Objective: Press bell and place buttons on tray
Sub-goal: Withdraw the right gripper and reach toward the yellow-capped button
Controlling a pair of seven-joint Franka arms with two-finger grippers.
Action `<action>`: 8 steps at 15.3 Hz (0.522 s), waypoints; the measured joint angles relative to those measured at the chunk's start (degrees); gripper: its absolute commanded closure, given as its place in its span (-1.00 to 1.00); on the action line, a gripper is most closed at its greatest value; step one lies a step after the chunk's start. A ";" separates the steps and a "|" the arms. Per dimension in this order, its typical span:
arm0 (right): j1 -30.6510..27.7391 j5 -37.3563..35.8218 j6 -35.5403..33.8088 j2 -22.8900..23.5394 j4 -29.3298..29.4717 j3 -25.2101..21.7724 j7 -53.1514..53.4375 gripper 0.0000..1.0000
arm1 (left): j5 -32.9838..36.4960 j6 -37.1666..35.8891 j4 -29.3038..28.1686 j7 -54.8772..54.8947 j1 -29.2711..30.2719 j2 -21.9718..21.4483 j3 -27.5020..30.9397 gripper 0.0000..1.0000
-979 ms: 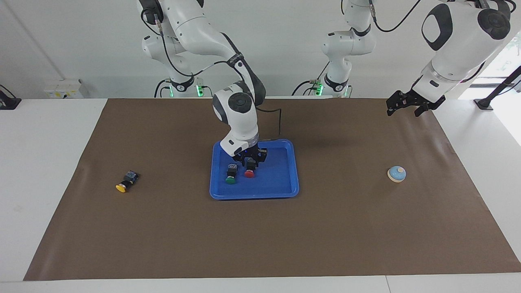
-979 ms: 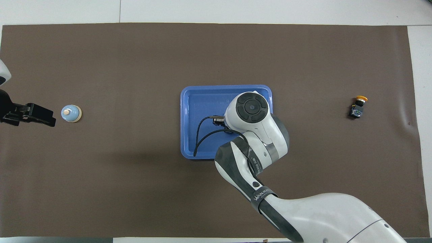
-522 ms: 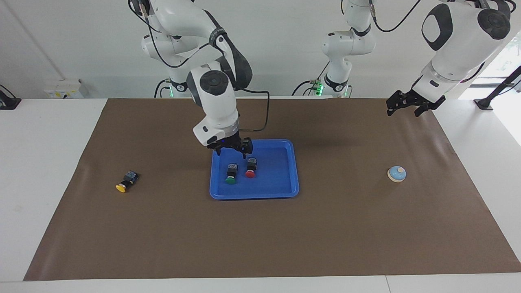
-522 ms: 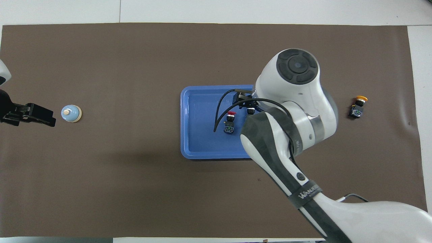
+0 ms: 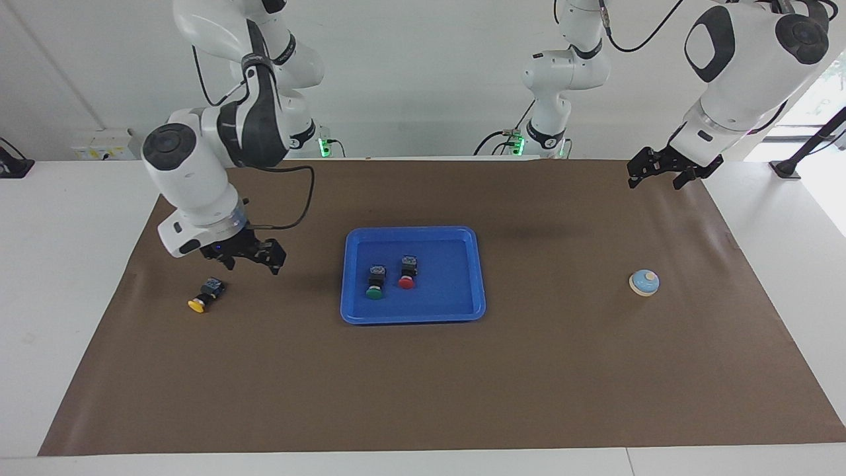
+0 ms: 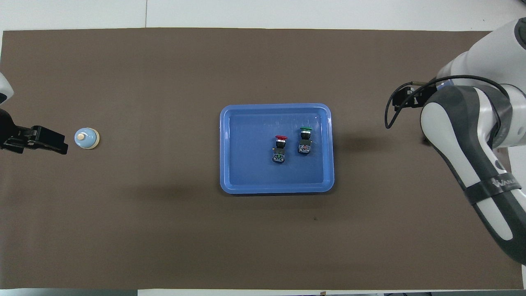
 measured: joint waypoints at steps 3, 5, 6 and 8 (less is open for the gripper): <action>-3.67 -2.44 10.80 -1.19 -9.30 -0.02 -0.34 -1.00 | 0.00 0.00 0.00 0.00 0.00 0.00 0.00 -1.00; -5.98 -3.04 18.17 -1.76 -15.83 -0.03 -0.33 -1.00 | 0.00 0.00 0.00 0.00 0.00 0.00 0.00 -1.00; -7.47 -3.10 20.43 -1.67 -18.03 -0.03 -0.33 -1.00 | 0.00 0.00 0.00 0.00 0.00 0.00 0.00 -1.00; -9.68 -3.11 22.04 -1.34 -19.72 -0.05 -0.33 -1.00 | 0.00 0.00 0.00 0.00 0.00 0.00 0.00 -1.00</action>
